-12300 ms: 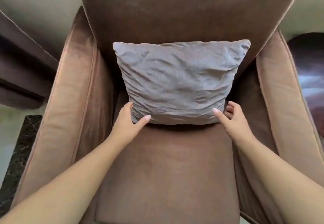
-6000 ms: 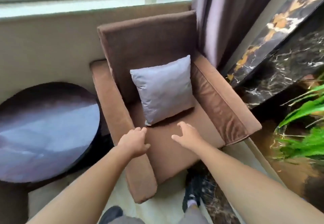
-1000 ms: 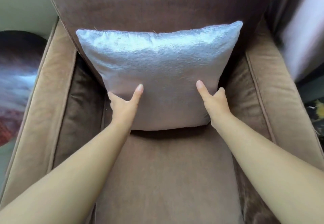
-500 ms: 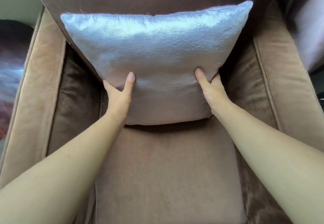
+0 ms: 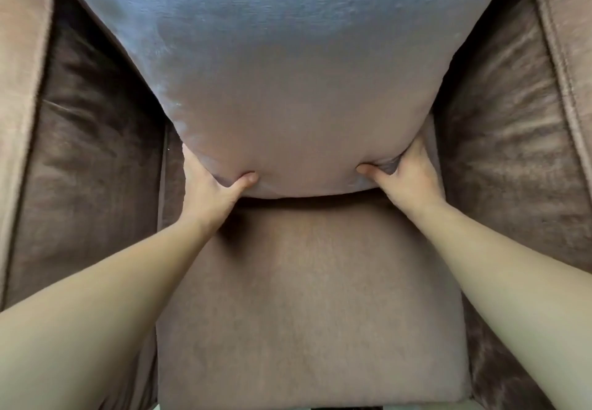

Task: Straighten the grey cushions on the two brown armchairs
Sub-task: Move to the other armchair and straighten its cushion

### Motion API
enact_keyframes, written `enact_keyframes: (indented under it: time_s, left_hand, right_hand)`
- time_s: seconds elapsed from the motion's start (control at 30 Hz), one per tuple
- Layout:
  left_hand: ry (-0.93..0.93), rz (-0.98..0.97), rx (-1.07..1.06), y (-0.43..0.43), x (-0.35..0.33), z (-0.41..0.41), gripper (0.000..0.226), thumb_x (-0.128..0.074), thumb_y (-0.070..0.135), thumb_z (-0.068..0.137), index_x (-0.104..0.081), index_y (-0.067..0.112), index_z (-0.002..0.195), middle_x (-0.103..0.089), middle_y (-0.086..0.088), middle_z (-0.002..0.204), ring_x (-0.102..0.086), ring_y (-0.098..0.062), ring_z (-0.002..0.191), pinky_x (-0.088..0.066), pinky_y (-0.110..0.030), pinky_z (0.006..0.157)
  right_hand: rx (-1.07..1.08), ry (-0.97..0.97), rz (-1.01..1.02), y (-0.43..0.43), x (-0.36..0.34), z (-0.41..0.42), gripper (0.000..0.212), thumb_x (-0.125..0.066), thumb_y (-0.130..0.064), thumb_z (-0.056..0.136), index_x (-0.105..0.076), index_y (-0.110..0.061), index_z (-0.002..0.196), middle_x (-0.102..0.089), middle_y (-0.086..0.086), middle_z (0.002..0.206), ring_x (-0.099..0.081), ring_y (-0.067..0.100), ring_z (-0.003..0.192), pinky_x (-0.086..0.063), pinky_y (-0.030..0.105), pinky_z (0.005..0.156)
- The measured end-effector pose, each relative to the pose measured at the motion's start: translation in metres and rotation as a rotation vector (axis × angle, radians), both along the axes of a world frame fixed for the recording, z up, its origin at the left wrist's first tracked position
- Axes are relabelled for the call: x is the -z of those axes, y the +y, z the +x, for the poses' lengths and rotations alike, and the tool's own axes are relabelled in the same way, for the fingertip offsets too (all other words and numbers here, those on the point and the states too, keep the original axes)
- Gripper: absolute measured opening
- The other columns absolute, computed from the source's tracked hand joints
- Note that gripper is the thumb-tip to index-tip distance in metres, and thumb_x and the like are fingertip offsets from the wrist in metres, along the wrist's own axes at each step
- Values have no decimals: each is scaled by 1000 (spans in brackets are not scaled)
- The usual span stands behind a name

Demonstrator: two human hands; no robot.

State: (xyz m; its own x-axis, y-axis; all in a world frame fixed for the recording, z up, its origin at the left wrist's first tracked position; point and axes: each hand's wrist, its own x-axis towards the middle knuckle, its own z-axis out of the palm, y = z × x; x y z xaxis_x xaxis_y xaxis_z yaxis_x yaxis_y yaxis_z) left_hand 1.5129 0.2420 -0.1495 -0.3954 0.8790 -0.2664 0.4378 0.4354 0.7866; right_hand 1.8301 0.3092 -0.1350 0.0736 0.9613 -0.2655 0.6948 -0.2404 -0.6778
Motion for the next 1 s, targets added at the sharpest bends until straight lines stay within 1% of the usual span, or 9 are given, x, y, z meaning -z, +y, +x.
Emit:
enact_keyframes:
  time_s: [0.13, 0.33, 0.43, 0.53, 0.63, 0.7, 0.83, 0.93, 1.0]
  left_hand:
    - [67, -56, 57, -8, 10, -11, 105, -89, 40, 71, -24, 23, 151, -34, 21, 136, -40, -1, 130, -33, -27, 114]
    - [163, -268, 52, -11, 1, -18, 99, -79, 71, 62, -31, 28, 138, -55, 8, 137, -55, -26, 129, -46, -55, 105]
    - [216, -257, 39, -10, 10, -23, 83, -80, 64, 68, -34, 30, 128, -64, -1, 123, -59, -32, 119, -47, -59, 101]
    - [205, -227, 26, -10, 13, -22, 74, -81, 49, 76, -34, 29, 130, -60, 9, 111, -61, -29, 114, -47, -58, 101]
    - [58, -116, 44, -14, -5, -20, 90, -87, 39, 73, -32, 30, 143, -53, 22, 128, -56, -8, 122, -45, -43, 110]
    - [9, 13, 67, -16, -26, -21, 107, -91, 36, 67, -26, 30, 152, -43, 14, 153, -43, -7, 142, -36, -41, 119]
    - [355, 237, 131, -8, -106, -15, 121, -86, 36, 76, -5, 9, 161, -1, -10, 170, -1, -19, 158, -8, -33, 128]
    - [674, 465, 383, 11, -159, -10, 114, -74, 59, 76, -14, 10, 160, -8, -18, 168, -8, -33, 157, -17, -58, 124]
    - [868, 445, 544, 31, -174, -5, 111, -68, 67, 75, -16, 20, 160, -11, -14, 169, -10, -36, 156, -19, -71, 116]
  right_hand:
    - [-21, -41, 18, 1, 10, 0, 108, -87, -47, 69, -28, -10, 152, -45, 9, 151, -45, 28, 139, -36, 31, 108]
    - [-159, -201, -30, 0, 3, 12, 104, -87, -41, 72, -25, -9, 149, -44, 14, 149, -51, 36, 132, -48, 45, 104]
    - [-177, -303, -48, -2, 18, 21, 87, -82, -38, 79, -28, -10, 143, -54, 19, 138, -58, 43, 120, -52, 50, 94]
    - [-169, -300, -93, -5, 19, 28, 73, -78, -36, 82, -36, -9, 135, -59, 17, 130, -60, 40, 117, -51, 45, 91]
    - [-192, -168, -35, -4, -9, 28, 100, -85, -43, 73, -25, -21, 150, -42, 8, 151, -45, 27, 137, -43, 39, 107]
    - [-185, -119, 41, -6, -39, 25, 116, -86, -43, 72, -11, -23, 158, -22, 3, 163, -29, 19, 148, -28, 31, 115]
    - [-222, -194, 401, 1, -115, 17, 117, -80, -47, 75, -9, -7, 160, -6, 12, 168, -10, 20, 156, -16, 28, 123]
    - [-406, -377, 653, 16, -157, -2, 111, -73, -55, 77, -18, -5, 159, -12, 18, 167, -14, 31, 156, -21, 50, 125]
    - [-515, -512, 666, 26, -171, -22, 112, -71, -60, 74, -17, -12, 160, -10, 16, 168, -11, 36, 156, -18, 62, 122]
